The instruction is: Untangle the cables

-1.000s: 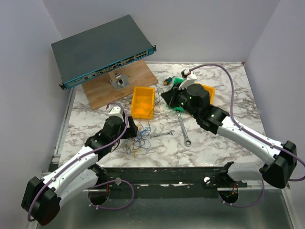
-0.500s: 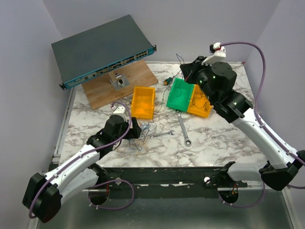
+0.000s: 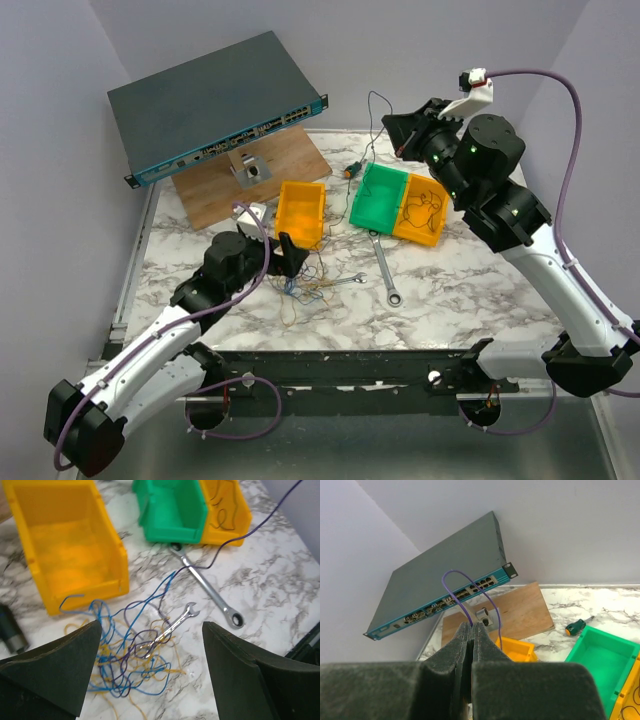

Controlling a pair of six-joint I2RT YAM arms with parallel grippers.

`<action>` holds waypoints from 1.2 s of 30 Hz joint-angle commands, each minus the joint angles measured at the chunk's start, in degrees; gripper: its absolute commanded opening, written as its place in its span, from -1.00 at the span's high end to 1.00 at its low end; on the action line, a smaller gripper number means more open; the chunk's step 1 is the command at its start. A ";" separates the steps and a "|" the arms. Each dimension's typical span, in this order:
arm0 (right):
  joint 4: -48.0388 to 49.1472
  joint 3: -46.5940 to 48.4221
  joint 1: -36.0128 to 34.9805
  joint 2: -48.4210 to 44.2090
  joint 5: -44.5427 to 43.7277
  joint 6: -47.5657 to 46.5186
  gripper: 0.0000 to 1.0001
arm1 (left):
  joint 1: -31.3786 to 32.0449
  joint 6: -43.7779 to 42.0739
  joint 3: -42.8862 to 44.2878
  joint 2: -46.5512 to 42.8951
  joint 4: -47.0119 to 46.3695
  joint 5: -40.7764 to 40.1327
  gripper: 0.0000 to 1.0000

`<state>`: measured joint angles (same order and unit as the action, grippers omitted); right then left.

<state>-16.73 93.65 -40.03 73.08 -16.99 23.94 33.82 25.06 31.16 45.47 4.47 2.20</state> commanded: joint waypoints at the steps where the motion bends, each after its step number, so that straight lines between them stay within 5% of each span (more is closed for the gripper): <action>1: -1.82 1.20 0.04 0.70 3.25 0.43 0.99 | 0.41 -4.30 2.50 3.55 -13.01 12.12 -0.67; 15: -2.16 0.82 0.04 -0.42 3.46 1.21 0.99 | 1.88 -4.15 16.66 23.43 -12.67 15.78 -0.40; 18: -2.30 0.32 0.05 -0.87 3.39 1.24 0.99 | 1.86 -3.71 17.27 25.66 -13.59 15.95 -0.07; 19: -2.25 0.03 0.04 -1.13 3.14 1.23 0.99 | 1.86 -3.62 17.06 25.86 -14.59 16.44 0.13; 21: -2.25 -0.72 0.05 -1.61 2.51 1.00 0.99 | 1.86 -4.26 16.97 26.07 -16.46 20.06 0.94; 22: -2.21 -1.38 0.04 -1.92 2.26 0.66 0.99 | 1.82 -4.55 17.60 25.76 -16.00 21.69 1.00; 32: 5.10 -23.43 0.13 -8.89 -1.24 -3.47 0.99 | 1.85 -4.23 37.42 10.67 10.32 22.17 1.00; 36: 8.36 -29.77 0.05 -10.26 1.27 -2.87 0.99 | 1.69 -1.85 38.89 6.56 12.07 20.38 1.00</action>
<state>-12.91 68.77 -40.03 64.47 -16.08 21.93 35.38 21.21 68.99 56.62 10.35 22.31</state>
